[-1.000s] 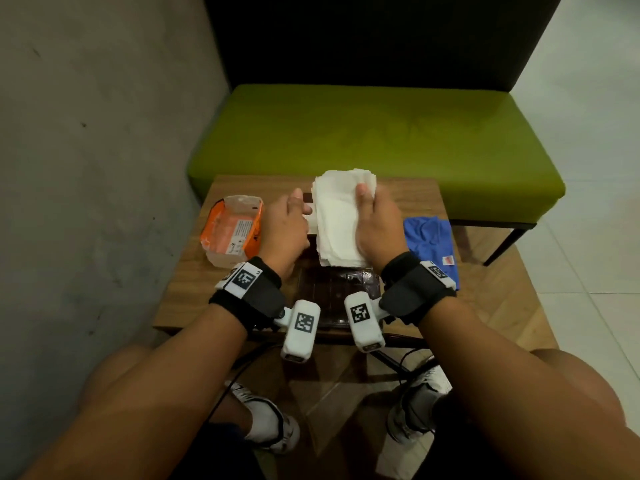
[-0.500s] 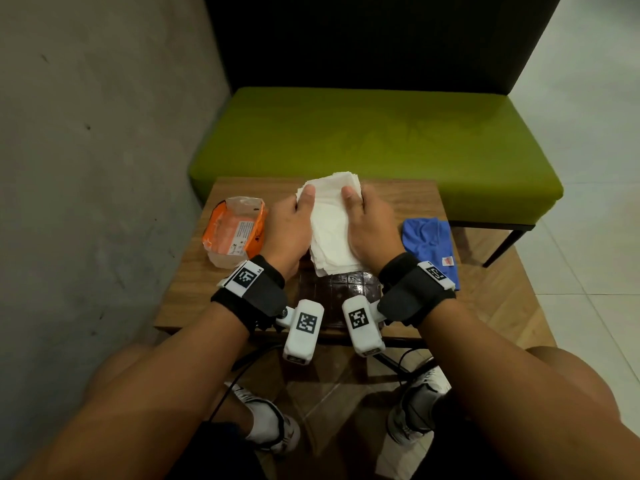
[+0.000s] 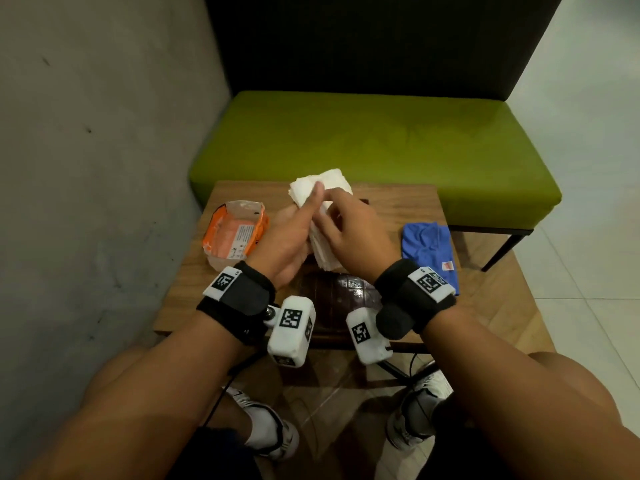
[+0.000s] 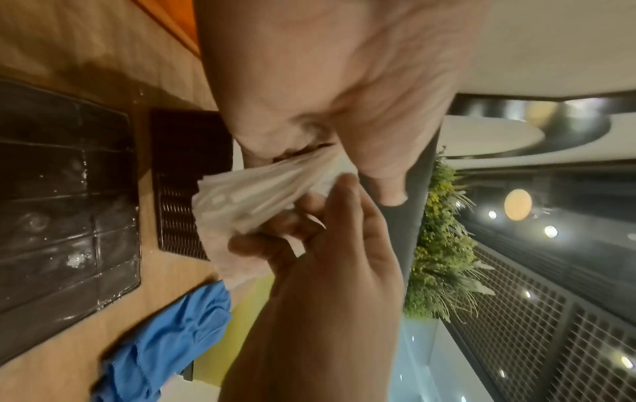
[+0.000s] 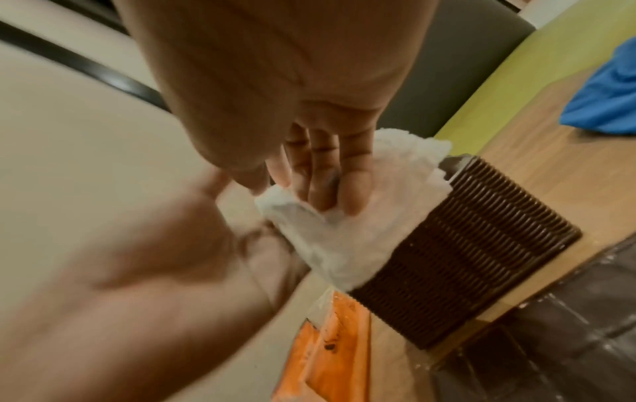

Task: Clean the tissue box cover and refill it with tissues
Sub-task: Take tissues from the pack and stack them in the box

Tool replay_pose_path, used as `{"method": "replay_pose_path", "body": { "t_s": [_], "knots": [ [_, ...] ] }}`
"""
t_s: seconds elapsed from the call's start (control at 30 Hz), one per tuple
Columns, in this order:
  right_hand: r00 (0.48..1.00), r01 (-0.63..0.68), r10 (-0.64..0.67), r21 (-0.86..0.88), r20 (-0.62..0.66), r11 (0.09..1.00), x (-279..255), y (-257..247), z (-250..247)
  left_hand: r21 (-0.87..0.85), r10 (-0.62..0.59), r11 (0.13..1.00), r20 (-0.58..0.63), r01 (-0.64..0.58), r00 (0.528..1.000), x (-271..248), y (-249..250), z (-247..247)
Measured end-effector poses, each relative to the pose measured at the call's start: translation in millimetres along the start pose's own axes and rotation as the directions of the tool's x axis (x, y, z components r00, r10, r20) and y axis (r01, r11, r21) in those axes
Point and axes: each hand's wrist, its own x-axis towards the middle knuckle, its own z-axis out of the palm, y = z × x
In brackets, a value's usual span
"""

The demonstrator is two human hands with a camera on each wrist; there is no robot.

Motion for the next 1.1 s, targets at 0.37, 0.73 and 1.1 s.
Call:
{"method": "replay_pose_path", "body": {
  "t_s": [0.37,0.73,1.1],
  "knots": [
    [0.946,-0.253,0.279,0.160,-0.167,0.954,10,8,-17,-0.061,-0.040,0.997,-0.024,0.038,0.999,0,-10,-10],
    [0.898,-0.436,0.423,0.366,0.119,0.822,2,4,-11,-0.033,-0.034,0.999,0.049,0.035,0.998,-7,-9,-8],
    [0.946,-0.312,0.320,0.411,0.051,0.857,-1,15,-6,0.088,0.038,0.996,-0.232,-0.018,0.972,1,8,-19]
  ]
}}
